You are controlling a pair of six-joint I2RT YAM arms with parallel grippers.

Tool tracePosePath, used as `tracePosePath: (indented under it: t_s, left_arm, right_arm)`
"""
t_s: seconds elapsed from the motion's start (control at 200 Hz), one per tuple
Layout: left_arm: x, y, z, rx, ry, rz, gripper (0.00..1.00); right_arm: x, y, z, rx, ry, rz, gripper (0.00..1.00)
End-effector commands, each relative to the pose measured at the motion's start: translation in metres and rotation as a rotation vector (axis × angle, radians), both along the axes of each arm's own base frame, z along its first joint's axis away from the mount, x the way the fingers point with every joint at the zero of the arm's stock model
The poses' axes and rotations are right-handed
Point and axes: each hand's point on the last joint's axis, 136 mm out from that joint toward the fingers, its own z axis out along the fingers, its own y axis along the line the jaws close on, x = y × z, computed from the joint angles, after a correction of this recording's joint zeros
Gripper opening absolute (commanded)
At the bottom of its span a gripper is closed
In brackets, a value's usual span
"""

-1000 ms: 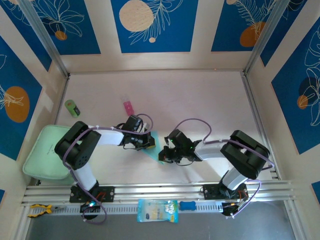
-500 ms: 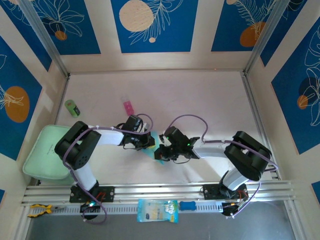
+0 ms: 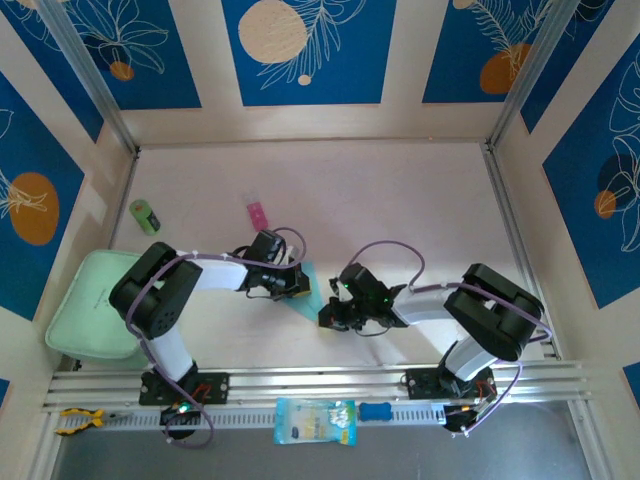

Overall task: Fold a paper plane with a square sheet of paper (pick it up from the middle)
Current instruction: Fourth fold the wing at the center of the table.

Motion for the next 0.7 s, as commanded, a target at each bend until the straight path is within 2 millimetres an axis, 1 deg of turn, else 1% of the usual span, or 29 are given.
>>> tracePosePath:
  t_s: [0.0,0.16,0.235,0.27,0.385,0.455,0.55,0.695]
  left_arm:
    - [-0.008,0.023,-0.030,0.123,0.068,0.036,0.04]
    - [-0.008,0.023,-0.030,0.123,0.069,0.037,0.04]
    - [-0.008,0.023,-0.030,0.123,0.067,0.037,0.04]
    - [-0.008,0.023,-0.029,0.121,0.066,0.037,0.04]
    - [-0.008,0.022,-0.028,0.115,0.065,0.035,0.04]
    - [-0.008,0.022,-0.028,0.113,0.066,0.037,0.04]
    - [-0.008,0.021,-0.027,0.108,0.064,0.036,0.04]
    - [-0.008,0.021,-0.026,0.103,0.062,0.033,0.04]
  right_arm:
    - [-0.021,-0.020,-0.019,-0.027,0.104,-0.021,0.07]
    - [-0.027,-0.028,-0.019,-0.016,0.113,-0.046,0.07]
    - [-0.024,-0.029,-0.011,-0.009,0.089,-0.058,0.07]
    - [-0.021,-0.030,-0.005,-0.012,0.073,-0.062,0.07]
    - [-0.005,-0.026,0.021,-0.016,-0.001,-0.059,0.07]
    - [0.006,-0.024,0.032,-0.021,-0.038,-0.070,0.06]
    - [0.019,-0.021,0.036,-0.025,-0.051,-0.097,0.06]
    - [0.027,-0.002,0.037,-0.007,-0.042,-0.062,0.06]
